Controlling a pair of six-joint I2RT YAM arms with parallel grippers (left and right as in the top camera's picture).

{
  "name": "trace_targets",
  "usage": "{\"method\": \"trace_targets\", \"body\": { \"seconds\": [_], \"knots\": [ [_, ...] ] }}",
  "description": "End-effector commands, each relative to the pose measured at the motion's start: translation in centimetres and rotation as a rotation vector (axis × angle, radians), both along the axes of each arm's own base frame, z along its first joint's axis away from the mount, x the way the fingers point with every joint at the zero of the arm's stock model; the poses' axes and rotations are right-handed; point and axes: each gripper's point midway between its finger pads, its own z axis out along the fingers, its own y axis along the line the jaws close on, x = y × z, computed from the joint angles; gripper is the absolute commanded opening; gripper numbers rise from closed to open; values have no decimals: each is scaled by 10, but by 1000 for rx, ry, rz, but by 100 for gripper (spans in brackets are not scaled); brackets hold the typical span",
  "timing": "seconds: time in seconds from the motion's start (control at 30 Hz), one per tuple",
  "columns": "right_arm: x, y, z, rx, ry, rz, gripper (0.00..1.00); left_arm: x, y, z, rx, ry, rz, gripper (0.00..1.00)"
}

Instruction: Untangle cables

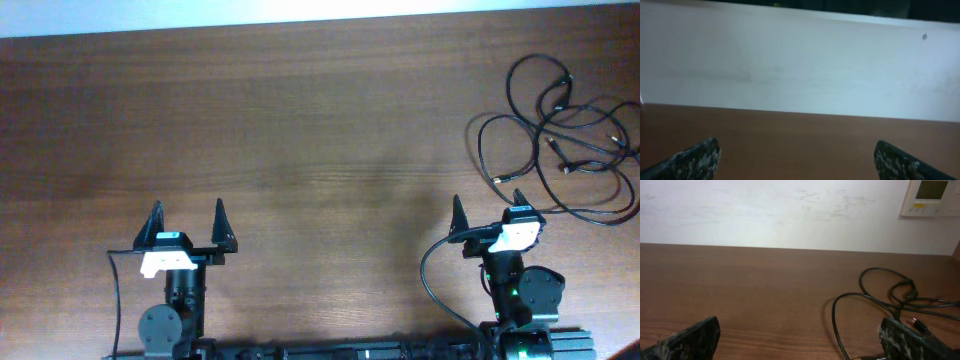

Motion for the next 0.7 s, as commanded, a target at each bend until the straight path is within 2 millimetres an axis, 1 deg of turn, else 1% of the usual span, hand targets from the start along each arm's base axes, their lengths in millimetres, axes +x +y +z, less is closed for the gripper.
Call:
{"method": "trace_targets", "body": {
  "seconds": [0.0,0.07,0.67],
  "knots": [
    [0,0,-2,1,3,-2,99,2,-3,-30,92,110,-6,99],
    [0,0,-2,1,3,-2,98,1,-9,-56,100,217,-49,99],
    [0,0,-2,1,3,-2,98,1,-10,-57,93,221,-54,99]
  ]
}}
